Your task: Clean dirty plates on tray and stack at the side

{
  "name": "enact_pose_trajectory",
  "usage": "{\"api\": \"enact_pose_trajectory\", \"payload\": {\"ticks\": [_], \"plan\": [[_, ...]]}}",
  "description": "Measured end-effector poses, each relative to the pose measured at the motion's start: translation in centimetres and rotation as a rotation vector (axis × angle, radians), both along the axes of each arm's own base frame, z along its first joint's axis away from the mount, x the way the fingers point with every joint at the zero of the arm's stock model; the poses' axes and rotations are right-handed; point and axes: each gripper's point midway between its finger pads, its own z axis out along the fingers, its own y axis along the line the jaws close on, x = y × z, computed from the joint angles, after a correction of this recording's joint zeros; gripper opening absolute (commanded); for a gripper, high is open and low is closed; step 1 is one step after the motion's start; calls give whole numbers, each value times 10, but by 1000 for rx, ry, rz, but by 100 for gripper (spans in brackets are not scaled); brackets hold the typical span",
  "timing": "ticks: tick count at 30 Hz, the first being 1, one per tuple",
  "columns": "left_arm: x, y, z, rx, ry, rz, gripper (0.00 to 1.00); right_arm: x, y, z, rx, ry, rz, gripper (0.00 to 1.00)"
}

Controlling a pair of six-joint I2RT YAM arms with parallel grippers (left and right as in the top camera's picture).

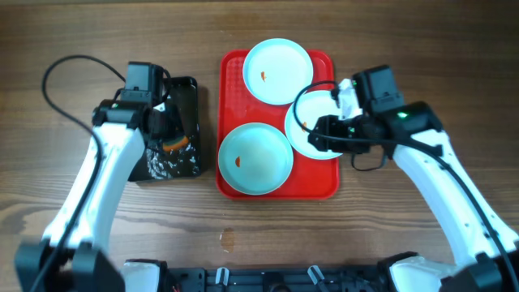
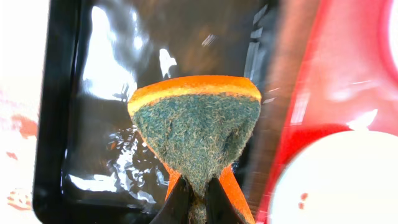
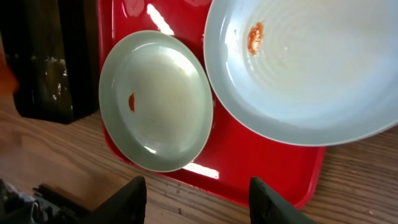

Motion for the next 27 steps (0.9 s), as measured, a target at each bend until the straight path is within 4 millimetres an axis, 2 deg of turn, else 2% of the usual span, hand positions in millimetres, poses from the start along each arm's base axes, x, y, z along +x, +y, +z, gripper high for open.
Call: {"api": "enact_pose_trajectory", "payload": {"ticks": [2,3,7,10,14,21,27], "plan": [[-2,-12,18,-28,-51,-37,4,-2,10,-11,-3,10,31,53],[-4,-18,21,-41,-56,-54,4,-4,15,-17,-6,19,50,53],[-13,-51,21,-92,-39,-139,4,-7,32,-35,-10,29,101,53],[-19,-72,19,-114,-26,-189,4,-7,35,-45,-28,38,104,51],[-32,-94,8,-137,15,-235,4,-6,35,-72,-56,63,86,43],[-37,-116,-15,-191,36,-266,4,-12,35,-120,-57,112,84,40],[-40,-135,-26,-251,21,-307,4,-12,40,-136,-41,103,91,28]]}}
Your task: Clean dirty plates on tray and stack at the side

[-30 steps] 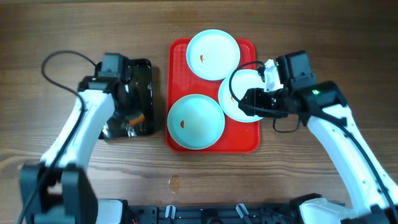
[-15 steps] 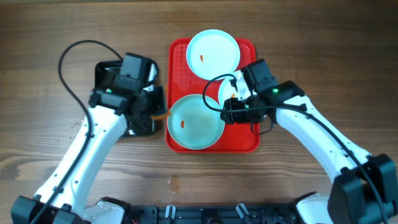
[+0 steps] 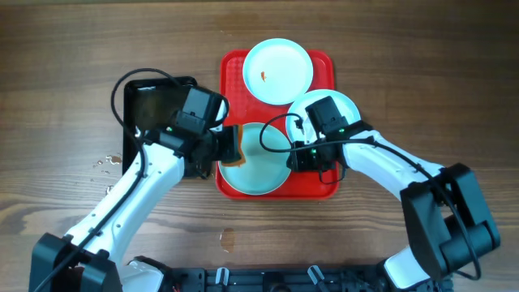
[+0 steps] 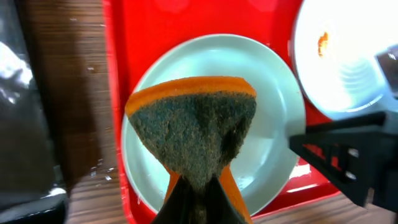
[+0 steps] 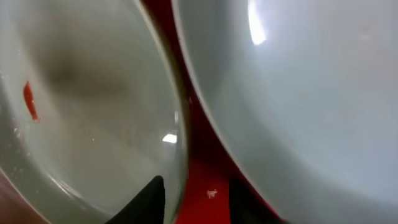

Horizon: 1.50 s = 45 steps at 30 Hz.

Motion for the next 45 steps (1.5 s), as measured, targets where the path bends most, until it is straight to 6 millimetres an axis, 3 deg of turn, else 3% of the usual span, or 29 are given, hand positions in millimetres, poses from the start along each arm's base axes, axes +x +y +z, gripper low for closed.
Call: {"api": "enact_pose_trajectory", "payload": {"ticks": [1,7,18,22,26,30,36,45], "plan": [[-1,-2,-1,-3,1,-4,4,0,2,0,2,-4,2,22],[-8,-9,-12,-1,28,-32,4,-7,7,-5,-49,19,-51,9],[-5,-32,-40,-1,58,-64,4,-7,5,-6,-72,45,-141,7],[-7,-42,-59,13,90,-82,4,-6,5,-6,-73,47,-148,7],[-10,-40,-87,68,141,-82,4,-6,5,-6,-73,48,-151,4],[-5,-40,-95,90,145,-77,4,-4,4,-5,-77,42,-161,4],[-5,-26,-96,199,142,-60,4,-4,3,-5,-84,51,-181,4],[-1,23,-90,479,124,8,4,-6,2,-4,-96,75,-230,4]]}}
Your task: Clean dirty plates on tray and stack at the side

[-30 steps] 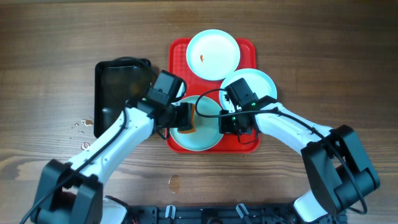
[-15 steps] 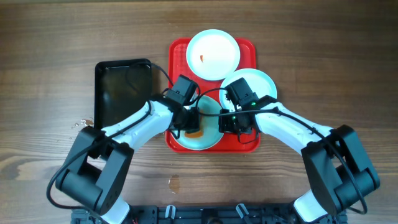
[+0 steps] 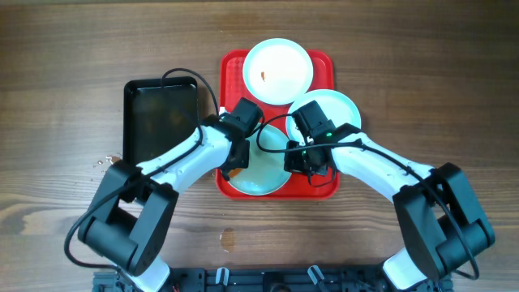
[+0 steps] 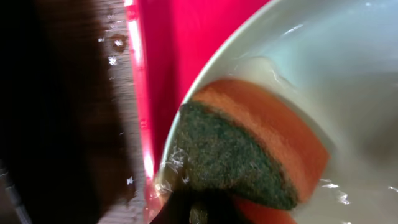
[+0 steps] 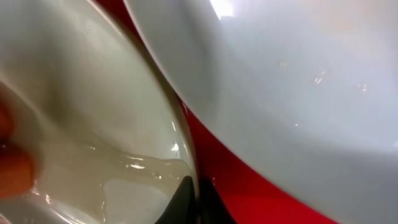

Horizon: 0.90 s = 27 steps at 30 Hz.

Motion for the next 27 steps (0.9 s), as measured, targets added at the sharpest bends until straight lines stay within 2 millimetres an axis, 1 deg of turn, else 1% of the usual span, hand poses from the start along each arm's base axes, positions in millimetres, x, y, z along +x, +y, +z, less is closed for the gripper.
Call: {"api": "enact_pose_trajectory", "payload": {"ticks": [4,7,11,13,16,20,22,24,27], "plan": [[-2,8,6,80,30,6,4,-4,4,0,4,8,6,4],[2,13,18,118,28,29,4,-6,3,0,0,19,3,4],[8,15,27,126,7,55,4,-8,2,0,-7,28,-2,4],[10,21,34,118,-2,75,4,-8,-1,-1,-15,31,-5,4],[16,36,51,92,-36,130,4,-7,-3,0,-20,28,-3,4],[21,59,78,40,-87,214,4,-5,-7,1,-44,-2,39,4],[27,80,92,17,-123,272,4,-2,-12,4,-68,-29,62,4],[31,98,98,8,-140,322,4,1,-17,7,-90,-60,82,4],[42,122,96,-31,-162,389,4,6,-23,19,-123,-125,116,4]]}}
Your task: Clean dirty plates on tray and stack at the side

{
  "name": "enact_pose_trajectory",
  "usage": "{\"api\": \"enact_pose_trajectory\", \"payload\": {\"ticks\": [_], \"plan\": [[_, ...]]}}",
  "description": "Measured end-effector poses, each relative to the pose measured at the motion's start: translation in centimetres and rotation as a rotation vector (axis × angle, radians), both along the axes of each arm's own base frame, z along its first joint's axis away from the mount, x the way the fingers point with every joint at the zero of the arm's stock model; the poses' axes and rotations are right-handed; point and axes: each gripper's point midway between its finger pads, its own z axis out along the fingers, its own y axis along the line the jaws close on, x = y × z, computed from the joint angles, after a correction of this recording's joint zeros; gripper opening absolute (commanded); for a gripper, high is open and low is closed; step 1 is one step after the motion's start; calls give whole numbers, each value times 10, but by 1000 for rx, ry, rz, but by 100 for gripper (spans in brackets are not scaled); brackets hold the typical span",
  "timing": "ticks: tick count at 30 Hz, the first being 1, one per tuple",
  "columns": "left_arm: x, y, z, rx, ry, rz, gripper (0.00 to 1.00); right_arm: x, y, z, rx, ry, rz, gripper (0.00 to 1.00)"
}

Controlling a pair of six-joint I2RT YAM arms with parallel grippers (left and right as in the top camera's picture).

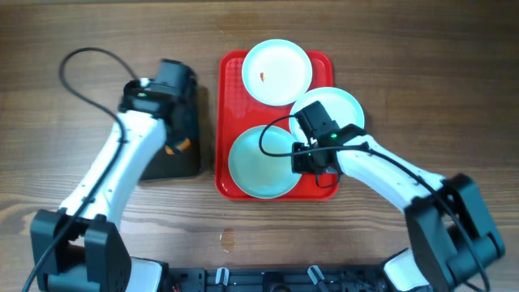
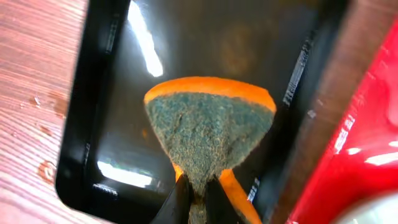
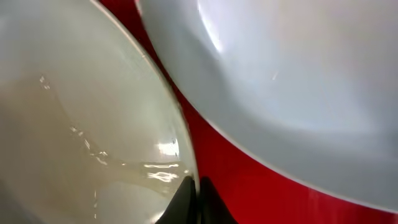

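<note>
Three plates lie on the red tray. The pale green plate at the front shows no stain and looks wet. My right gripper is shut on its right rim. The white plate at the back carries a small red stain. Another white plate overlaps the tray's right edge. My left gripper is shut on the orange and green sponge, held over the black tray.
The black tray sits left of the red tray on the wooden table. A narrow strip of table separates the two trays. Cables loop from both arms, and a few water drops lie on the wood near the black tray.
My left gripper and the sponge have gone from the green plate back over the black tray. The green plate now shows no stain. My right gripper is still shut on its rim.
First my left gripper held the sponge over the black tray and my right gripper hung open above the plates. Then the sponge was over the stained green plate, with the right jaws astride its rim. Then the sponge pressed on it; now it is back.
</note>
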Motion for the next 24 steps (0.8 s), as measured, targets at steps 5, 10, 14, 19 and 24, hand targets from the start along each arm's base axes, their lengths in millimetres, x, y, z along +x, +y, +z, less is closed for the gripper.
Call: {"api": "enact_pose_trajectory", "payload": {"ticks": [5,10,14,19,24], "plan": [[1,27,-24,-59,-9,69,4,11,-2,35,-1,-142,80,4],[-20,45,-53,-93,42,127,4,23,-15,71,-57,-296,107,4],[-24,46,-58,-119,52,138,7,34,-30,95,-129,-411,103,4],[-23,42,-58,-139,51,121,33,41,-30,119,-208,-541,136,4],[-23,41,-58,-147,51,118,55,39,-7,138,-344,-683,258,4]]}}
